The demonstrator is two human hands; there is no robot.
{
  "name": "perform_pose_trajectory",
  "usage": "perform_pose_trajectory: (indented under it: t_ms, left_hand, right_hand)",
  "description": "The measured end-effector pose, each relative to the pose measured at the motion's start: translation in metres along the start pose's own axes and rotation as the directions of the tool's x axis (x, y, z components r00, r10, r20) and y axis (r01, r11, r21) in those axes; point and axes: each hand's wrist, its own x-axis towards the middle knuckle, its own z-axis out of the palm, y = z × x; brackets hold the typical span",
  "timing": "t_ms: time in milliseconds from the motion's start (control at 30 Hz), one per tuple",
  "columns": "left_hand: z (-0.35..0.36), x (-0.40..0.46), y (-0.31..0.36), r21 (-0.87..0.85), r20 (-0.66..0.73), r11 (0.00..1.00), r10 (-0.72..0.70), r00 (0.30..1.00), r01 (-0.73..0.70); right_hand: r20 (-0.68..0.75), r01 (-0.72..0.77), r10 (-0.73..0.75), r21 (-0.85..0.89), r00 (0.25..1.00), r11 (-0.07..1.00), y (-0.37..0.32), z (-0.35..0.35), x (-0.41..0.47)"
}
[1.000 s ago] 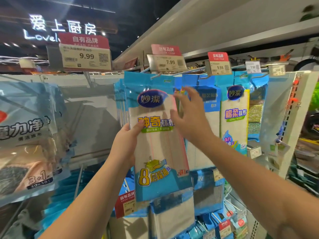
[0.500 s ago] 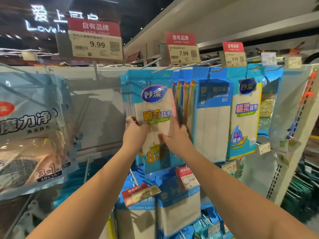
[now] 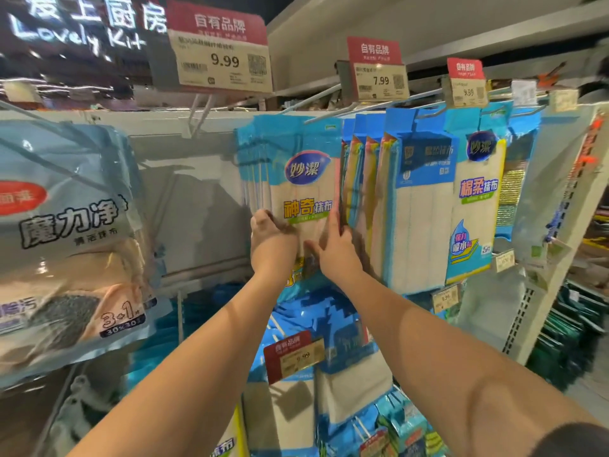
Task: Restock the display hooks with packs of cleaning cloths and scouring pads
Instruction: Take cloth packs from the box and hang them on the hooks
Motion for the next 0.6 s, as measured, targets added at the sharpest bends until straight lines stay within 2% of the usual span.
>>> perform_pose_trajectory:
  t_ms: [200,333,467,600]
  left_hand:
    - [-0.038,-0.039,-0.012,0.118,0.03,0.993,-0.02,0.999,0.017]
    - [-0.083,-0.095,-0.025,0.089,0.087,0.994,-0.065,0.994,0.057]
    - [-0.132,-0.188,-0.043,0.112,0.149,0.994,-0.023,0.989,0.006]
    - [-0.193,-0.298,-0.07,0.148,0.252,0.989,-0.034,0.967,-0.004]
  right_hand:
    - [-0.06,0.028,-0.031,-0.048,0.998,0.998,-0.008,-0.027,-0.051]
    - [0.099,0.029,-0.029,0.0,0.995,1.0,-0.008,-0.061,-0.122]
    - [0.085,0.066,-0.062,-0.043,0.994,0.997,0.0,-0.079,-0.22]
    - [0.213,0.067,-0.053,-0.058,0.976,0.996,0.006,-0.083,-0.337]
